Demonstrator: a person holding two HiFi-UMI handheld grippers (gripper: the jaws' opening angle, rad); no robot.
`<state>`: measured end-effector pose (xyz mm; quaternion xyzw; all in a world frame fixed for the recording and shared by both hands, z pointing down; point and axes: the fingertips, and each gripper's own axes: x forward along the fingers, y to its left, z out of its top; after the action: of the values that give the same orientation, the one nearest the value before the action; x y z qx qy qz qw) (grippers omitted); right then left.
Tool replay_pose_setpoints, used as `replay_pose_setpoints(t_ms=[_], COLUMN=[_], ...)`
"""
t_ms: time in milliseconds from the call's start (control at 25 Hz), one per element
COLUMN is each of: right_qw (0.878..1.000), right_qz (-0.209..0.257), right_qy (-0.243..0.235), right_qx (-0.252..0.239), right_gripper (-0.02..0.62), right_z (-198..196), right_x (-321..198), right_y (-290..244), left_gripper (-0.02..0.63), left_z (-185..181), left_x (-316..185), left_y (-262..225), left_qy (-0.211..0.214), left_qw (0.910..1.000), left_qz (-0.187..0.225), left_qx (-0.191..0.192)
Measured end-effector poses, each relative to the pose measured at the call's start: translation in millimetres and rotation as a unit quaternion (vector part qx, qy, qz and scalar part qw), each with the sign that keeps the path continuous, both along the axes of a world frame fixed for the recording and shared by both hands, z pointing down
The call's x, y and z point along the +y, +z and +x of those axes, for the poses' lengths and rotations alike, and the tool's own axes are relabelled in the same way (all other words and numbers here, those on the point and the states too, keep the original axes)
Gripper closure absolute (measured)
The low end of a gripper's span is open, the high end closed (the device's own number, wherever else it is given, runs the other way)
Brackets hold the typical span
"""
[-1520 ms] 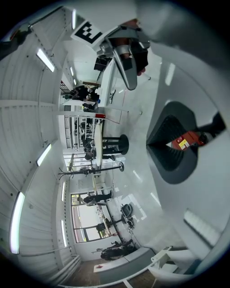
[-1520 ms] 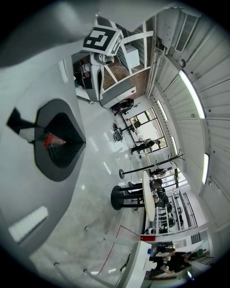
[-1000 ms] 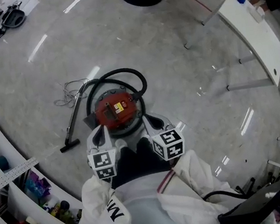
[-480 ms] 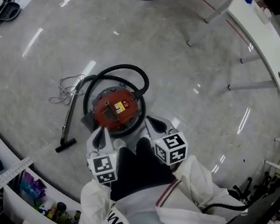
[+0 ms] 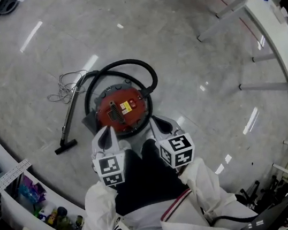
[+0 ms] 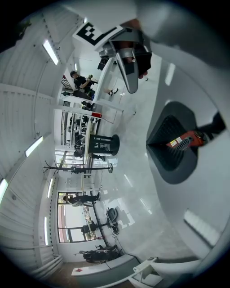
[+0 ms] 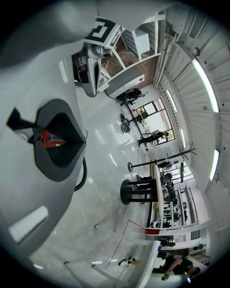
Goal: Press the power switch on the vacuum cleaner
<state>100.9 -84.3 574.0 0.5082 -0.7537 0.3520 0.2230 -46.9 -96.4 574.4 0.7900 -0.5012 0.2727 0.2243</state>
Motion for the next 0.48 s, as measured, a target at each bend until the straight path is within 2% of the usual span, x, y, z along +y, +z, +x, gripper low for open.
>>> replay_pose_setpoints(t_ms=[480], right_qw=[1.000], right_qz=[-0.016], right_qy=[-0.010], right_qx=[0.011], right_gripper=[0.595], right_z=[-8], right_x=[-5], right_y=[57], left_gripper=[0.606], left_z=[5], left_x=[-1], left_y=[49], left_qy=[-0.019], left_qw=[0.9993], left_qz=[-0.025], left_qx=[0.021])
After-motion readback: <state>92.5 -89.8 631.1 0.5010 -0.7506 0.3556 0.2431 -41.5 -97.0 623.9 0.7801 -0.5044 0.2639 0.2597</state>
